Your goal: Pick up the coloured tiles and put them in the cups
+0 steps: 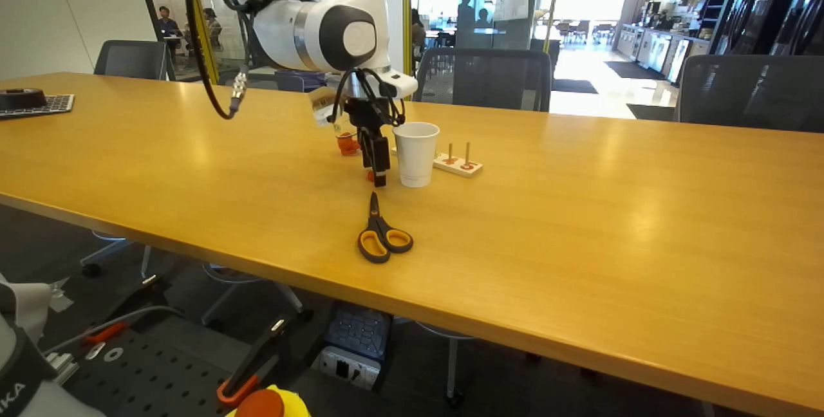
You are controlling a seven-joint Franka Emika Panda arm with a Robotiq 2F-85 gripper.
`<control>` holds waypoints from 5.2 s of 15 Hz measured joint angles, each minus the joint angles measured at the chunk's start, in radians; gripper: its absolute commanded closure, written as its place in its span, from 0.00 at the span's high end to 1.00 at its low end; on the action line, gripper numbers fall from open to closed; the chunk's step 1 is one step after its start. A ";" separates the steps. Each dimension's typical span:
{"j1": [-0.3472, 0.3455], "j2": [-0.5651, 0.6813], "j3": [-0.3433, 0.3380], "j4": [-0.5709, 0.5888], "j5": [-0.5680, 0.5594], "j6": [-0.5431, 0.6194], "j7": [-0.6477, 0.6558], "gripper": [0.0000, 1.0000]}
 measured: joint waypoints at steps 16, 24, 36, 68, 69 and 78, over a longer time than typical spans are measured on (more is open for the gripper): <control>0.006 -0.012 -0.007 -0.011 -0.009 0.048 -0.001 0.25; 0.061 -0.051 -0.003 0.003 -0.021 0.053 -0.008 0.25; 0.114 -0.157 -0.002 0.051 -0.316 0.069 0.150 0.25; 0.038 -0.508 0.085 -0.009 -0.204 -0.271 -0.172 1.00; 0.025 -0.561 0.085 -0.022 -0.204 -0.316 -0.199 1.00; -0.102 -1.029 0.085 -0.178 -0.207 -0.601 -0.387 1.00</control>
